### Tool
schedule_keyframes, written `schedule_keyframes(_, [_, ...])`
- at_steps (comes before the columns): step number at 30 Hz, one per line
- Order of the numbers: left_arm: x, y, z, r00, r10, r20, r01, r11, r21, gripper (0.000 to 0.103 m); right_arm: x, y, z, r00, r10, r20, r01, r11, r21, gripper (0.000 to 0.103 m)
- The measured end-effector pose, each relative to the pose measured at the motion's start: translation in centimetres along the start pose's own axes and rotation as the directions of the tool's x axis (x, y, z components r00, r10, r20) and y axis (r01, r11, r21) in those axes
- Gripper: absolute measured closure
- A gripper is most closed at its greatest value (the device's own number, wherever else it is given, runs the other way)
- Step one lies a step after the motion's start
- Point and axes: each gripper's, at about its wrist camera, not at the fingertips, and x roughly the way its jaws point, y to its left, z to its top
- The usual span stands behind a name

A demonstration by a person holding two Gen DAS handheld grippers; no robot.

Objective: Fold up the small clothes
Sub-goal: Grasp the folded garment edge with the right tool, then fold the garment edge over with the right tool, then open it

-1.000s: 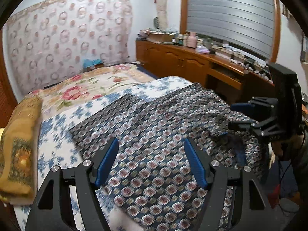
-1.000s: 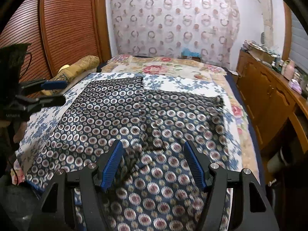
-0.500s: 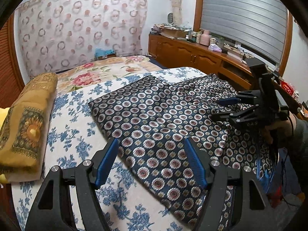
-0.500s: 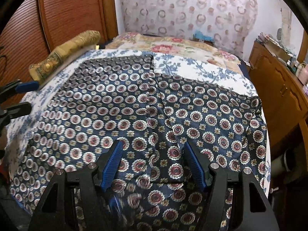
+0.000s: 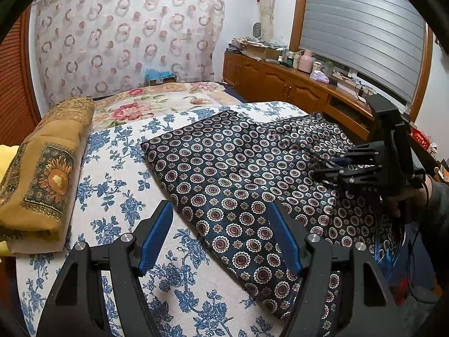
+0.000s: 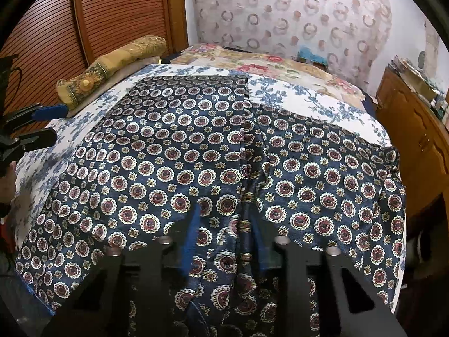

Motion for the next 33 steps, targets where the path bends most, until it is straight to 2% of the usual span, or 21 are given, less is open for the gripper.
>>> schedule_keyframes(3, [0.1, 0.0, -0.1, 1.0, 0.003, -0.003, -0.003, 1.0, 0.001, 0.032, -0.7, 0.2, -0.3, 1.0, 0.004, 0.03, -0.004, 1.0, -0.007, 0.098])
schedule_keyframes(5, [0.2, 0.0, -0.2, 1.0, 0.003, -0.007, -0.003, 1.0, 0.0, 0.032, -1.8, 0.5, -0.6, 0.998, 0.014, 0.064, -0.014, 1.0, -0.007, 0.099])
schedule_keyframes(7, [0.3, -0.1, -0.3, 1.0, -0.001, -0.011, 0.001, 1.0, -0.004, 0.032, -2.9, 0.4, -0.9, 0.995, 0.012, 0.102, -0.012, 1.0, 0.004, 0.099])
schedule_keyframes(15, [0.6, -0.6, -0.7, 1.0, -0.026, -0.016, 0.025, 1.0, -0.012, 0.032, -6.5, -0.4, -3.5, 0.989, -0.034, 0.146, 0.027, 0.998, 0.054, 0.099])
schedule_keyframes(27, [1.3, -2.4, -0.7, 0.998, -0.045, -0.033, 0.046, 0.999, 0.013, 0.032, -10.9, -2.3, -7.4, 0.978, -0.151, 0.144, 0.132, 0.982, 0.134, 0.099])
schedule_keyframes(33, [1.6, -3.4, -0.6, 0.998, -0.054, -0.04, 0.055, 0.998, 0.028, 0.032, -12.9, -1.8, -9.0, 0.964, -0.219, 0.15, 0.194, 0.967, 0.164, 0.099])
